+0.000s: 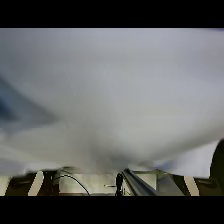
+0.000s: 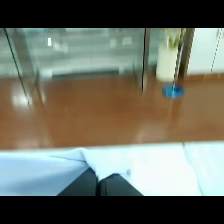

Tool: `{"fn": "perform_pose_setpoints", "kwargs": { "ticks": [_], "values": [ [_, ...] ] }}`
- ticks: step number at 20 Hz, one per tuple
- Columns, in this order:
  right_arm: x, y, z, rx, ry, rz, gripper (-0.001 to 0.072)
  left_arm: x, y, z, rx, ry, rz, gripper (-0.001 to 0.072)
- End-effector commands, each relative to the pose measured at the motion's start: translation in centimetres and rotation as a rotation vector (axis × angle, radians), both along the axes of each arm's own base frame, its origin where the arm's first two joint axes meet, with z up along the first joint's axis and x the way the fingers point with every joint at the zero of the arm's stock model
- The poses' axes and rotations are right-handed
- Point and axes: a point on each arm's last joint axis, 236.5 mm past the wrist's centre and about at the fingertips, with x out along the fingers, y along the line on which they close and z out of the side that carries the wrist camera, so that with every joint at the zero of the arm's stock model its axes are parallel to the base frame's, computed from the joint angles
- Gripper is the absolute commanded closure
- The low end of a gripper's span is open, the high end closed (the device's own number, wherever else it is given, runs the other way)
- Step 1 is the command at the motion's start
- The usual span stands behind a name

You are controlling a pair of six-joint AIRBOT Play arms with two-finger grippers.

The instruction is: Fold the shirts.

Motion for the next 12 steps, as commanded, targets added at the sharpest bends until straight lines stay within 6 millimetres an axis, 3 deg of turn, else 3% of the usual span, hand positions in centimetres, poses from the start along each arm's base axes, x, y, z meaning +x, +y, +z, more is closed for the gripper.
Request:
{"fn": "perform_pose_setpoints", "kwargs": {
  "ticks": [1,4,7,9,12],
  "values": [
    [1.5,-0.1,-4.8,0.036,0.207,0.024,0.0694,4.5,1.7,-7.4,-0.06,0.231,0.036,0.0688],
    [6.5,0.2,-9.7,0.085,0.348,0.104,0.0694,10.8,1.8,-16.4,-0.114,0.486,0.007,0.0689],
    [13.2,-0.5,-16.2,0.163,0.475,0.151,0.0694,17.0,2.2,-23.4,-0.168,0.64,0.005,0.0689],
    [17.9,-0.9,-21.1,0.226,0.551,0.183,0.0694,21.3,1.6,-26.9,-0.246,0.711,-0.031,0.0688],
    [24.4,-0.8,-26.8,0.307,0.621,0.239,0.0694,28.3,0.7,-29.7,-0.418,0.68,-0.066,0.0688]
  ]
}}
